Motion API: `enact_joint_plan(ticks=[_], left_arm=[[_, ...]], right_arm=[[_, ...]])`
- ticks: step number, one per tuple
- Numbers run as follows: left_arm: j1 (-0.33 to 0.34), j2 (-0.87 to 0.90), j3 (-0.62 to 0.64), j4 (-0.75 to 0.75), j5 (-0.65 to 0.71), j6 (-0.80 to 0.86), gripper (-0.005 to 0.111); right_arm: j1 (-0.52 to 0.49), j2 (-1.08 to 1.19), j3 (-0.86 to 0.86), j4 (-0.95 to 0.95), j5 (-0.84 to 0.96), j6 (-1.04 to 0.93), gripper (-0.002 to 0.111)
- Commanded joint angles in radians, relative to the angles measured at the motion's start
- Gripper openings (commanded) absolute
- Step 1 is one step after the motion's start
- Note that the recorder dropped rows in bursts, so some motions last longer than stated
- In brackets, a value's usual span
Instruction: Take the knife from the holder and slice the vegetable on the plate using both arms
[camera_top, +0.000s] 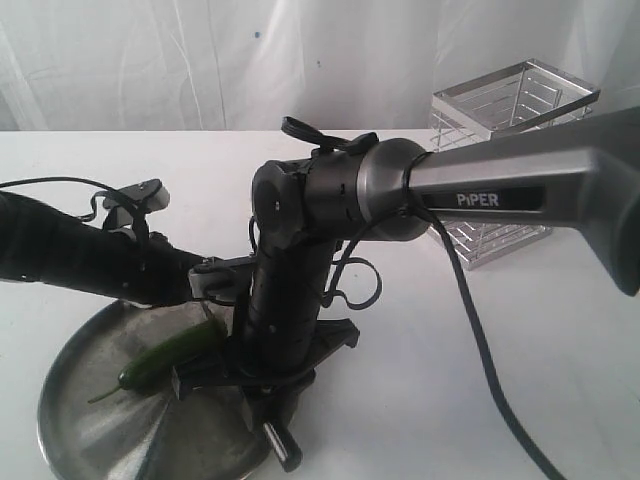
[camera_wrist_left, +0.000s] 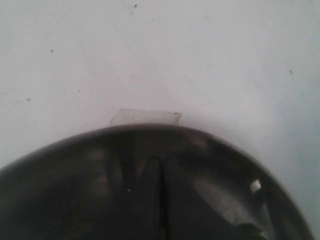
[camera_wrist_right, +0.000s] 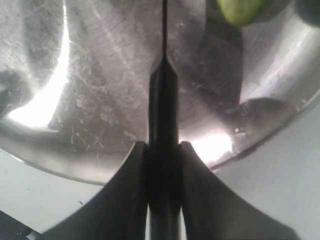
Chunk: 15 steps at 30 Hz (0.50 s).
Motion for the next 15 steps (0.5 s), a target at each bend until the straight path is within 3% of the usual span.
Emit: enact_joint_plan(ticks=[1,15], left_arm=[[-0.001,0.002,0.044,0.024,-0.015,0.007,0.0],[-0.001,0.002,0.075,0.046,-0.031,0.01,0.0]], right_arm=[[-0.002,-0.014,-0.008,0.004,-0.026,0.002,0.0],[-0.002,-0.01,0.034,0.004,-0.058,0.006,0.0]])
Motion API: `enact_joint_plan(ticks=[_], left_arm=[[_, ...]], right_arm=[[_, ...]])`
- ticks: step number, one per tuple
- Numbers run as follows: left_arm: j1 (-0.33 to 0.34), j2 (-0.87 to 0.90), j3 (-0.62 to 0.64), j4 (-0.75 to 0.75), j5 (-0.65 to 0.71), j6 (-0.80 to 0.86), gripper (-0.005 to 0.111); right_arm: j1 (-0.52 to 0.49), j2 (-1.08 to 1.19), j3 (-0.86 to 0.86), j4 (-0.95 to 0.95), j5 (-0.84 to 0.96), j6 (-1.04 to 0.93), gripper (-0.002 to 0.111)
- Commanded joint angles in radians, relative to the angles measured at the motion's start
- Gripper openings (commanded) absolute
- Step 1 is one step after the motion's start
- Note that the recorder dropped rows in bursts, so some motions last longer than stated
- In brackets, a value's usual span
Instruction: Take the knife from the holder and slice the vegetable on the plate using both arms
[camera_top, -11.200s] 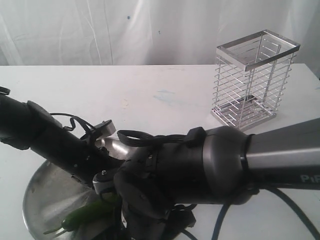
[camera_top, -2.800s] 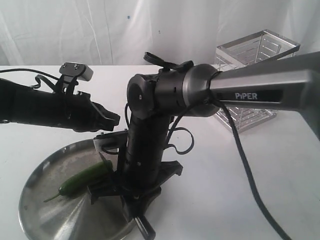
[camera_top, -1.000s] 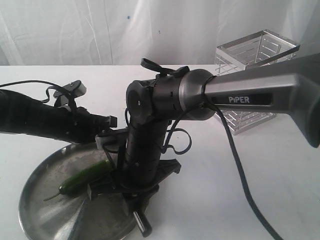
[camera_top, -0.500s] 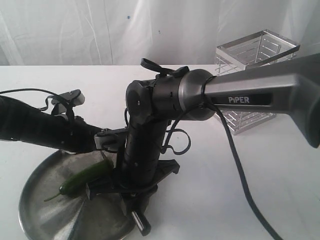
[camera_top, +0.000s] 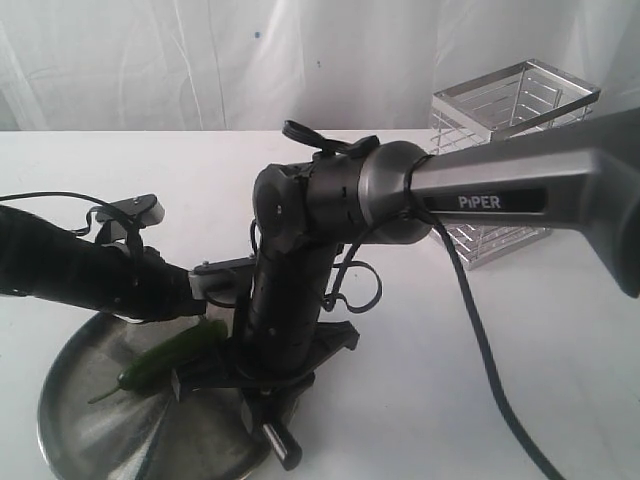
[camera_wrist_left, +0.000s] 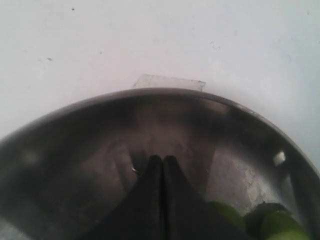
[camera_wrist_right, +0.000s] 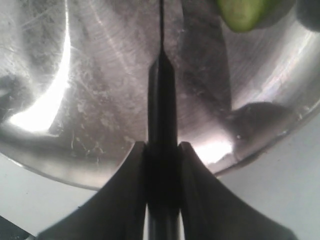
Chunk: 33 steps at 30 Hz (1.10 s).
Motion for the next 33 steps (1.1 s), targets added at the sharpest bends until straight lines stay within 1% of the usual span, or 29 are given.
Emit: enact_joint_plan(ticks=[1,5,13,21,24,28,33], left_arm=[[-0.001,0.004,0.022,0.021,0.006,0.004,0.0],[-0.001,0.004,0.022,0.021,0.019,0.004,0.0],[-0.001,0.004,0.022,0.021,0.019,0.004,0.0],[-0.001,0.004,0.022,0.021,0.015,0.006,0.0],[-0.001,0.004,0.022,0.021,0.017,0.005,0.0],[-0.001,0.004,0.022,0.023,0.02,0.005,0.0],[-0.001,0.004,0.022,0.023,0.021,0.005,0.0]], right_arm=[[-0.002,-0.008,0.018,-0.003,-0.04,0.006,0.0],[-0.002,-0.006,0.018,-0.001,-0.078,0.006,0.0],[-0.002,0.057,0.018,0.025,-0.027,0.006,0.0],[-0.004,0.045,0.016,0.017,-0.03,0.006,0.0],[-0.004,0.045,0.016,-0.028,-0.027,0.006,0.0],[-0.008,0.045,0.016,-0.114,0.013,0.066,0.0],[-0.013,0.045,0.016,-0.114,0.036,0.075,0.0]])
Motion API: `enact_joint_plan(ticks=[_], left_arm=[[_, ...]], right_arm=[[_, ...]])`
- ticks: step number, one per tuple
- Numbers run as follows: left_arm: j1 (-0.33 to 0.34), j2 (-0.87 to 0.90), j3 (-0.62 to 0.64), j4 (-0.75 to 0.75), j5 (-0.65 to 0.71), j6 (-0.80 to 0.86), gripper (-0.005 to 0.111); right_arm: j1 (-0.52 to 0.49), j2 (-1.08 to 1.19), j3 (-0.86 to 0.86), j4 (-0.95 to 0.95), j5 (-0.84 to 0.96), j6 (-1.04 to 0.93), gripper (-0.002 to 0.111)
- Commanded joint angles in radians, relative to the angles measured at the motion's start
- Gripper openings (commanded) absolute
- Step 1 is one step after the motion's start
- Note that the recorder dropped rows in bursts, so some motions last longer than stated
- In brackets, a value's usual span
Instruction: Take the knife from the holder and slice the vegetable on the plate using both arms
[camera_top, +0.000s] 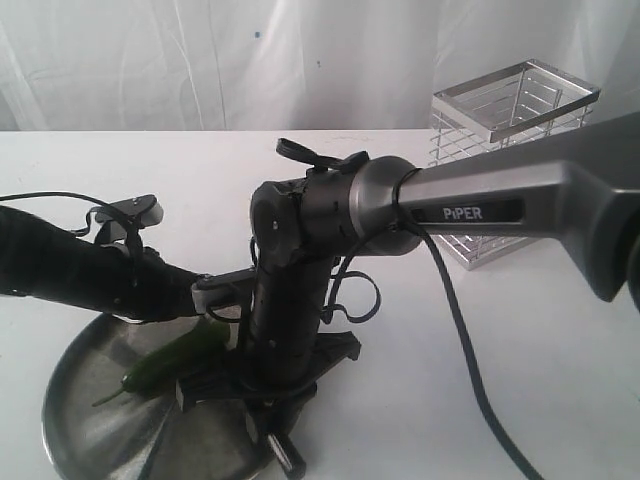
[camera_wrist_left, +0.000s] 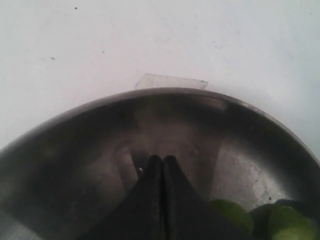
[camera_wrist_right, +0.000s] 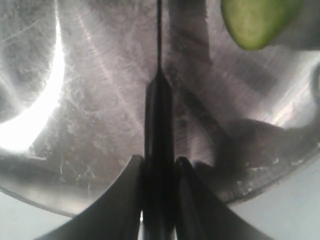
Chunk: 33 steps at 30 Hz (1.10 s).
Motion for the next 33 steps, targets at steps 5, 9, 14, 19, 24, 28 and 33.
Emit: enact_joint_plan(ticks=[5,9,14,19,24,28,33], left_arm=[[-0.001,0.004,0.02,0.023,0.022,0.005,0.0],[-0.001,0.002,-0.003,0.012,0.022,0.001,0.0],[-0.001,-0.037,-0.016,-0.107,0.086,0.029,0.0],[-0.004,-0.007,-0.016,-0.243,0.231,0.189,0.0],[-0.008,0.06,-0.022,-0.243,0.224,0.155,0.0],[-0.008,0.113,-0.042,-0.243,0.3,0.15,0.0],[-0.008,0.161,-0.045,-0.243,0.299,0.152,0.0]], right_arm=[[-0.015,0.005,0.008,-0.071,0.101,0.047,0.0],[-0.015,0.003,0.008,-0.076,0.146,0.043,0.0],[-0.015,0.003,0.008,-0.076,0.128,0.043,0.0],[-0.015,0.003,0.008,-0.076,0.107,0.043,0.0],[-0.015,0.003,0.008,-0.076,0.105,0.043,0.0],[-0.015,0.003,0.008,-0.073,0.105,0.043,0.0],[-0.015,0.003,0.008,-0.075,0.103,0.043,0.0]])
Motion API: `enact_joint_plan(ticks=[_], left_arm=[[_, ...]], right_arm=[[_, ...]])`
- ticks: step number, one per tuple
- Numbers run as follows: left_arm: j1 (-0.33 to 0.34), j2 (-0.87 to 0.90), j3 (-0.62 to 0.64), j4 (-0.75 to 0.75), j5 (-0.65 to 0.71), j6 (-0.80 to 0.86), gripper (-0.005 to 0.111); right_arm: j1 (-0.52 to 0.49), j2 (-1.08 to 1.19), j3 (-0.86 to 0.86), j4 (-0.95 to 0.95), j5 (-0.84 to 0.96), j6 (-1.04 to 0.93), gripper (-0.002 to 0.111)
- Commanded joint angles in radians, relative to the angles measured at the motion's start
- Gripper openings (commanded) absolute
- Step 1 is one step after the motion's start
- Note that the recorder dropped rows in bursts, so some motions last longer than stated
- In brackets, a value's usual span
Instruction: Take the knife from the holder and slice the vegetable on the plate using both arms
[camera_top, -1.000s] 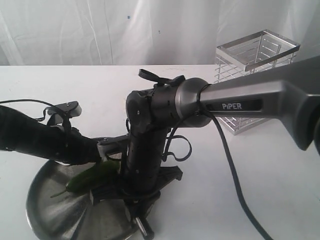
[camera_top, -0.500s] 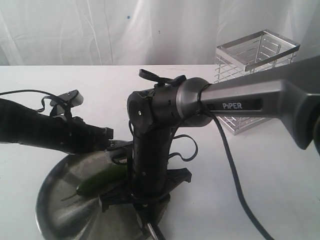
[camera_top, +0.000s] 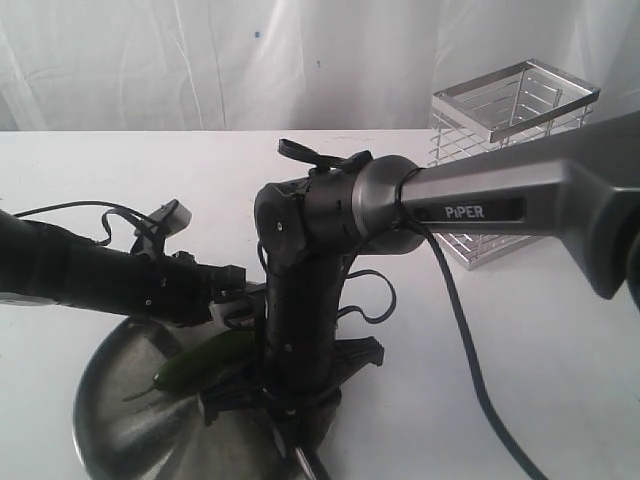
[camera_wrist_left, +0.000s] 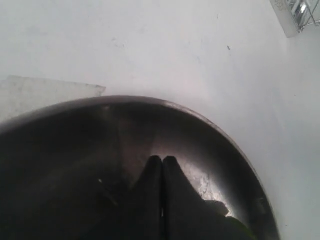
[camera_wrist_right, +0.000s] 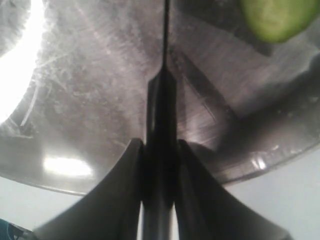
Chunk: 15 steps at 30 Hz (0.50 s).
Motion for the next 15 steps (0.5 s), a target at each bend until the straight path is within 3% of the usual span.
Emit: enact_joint_plan(ticks=[1,9,15], left_arm=[[-0.004,0.039,0.002,-0.021,-0.02,0.013,0.0],[-0.004,0.047,0.023,0.021,-0.153,0.013,0.0],[-0.004,0.047,0.023,0.047,-0.169,0.013,0.0]], right_arm=[[-0.011,0.005,0.009,-0.031,-0.008,0.003,0.0],[-0.011,0.005,0.009,-0.06,0.043,0.003,0.0],[-0.011,0.005,0.009,-0.06,0.123,-0.001,0.0]])
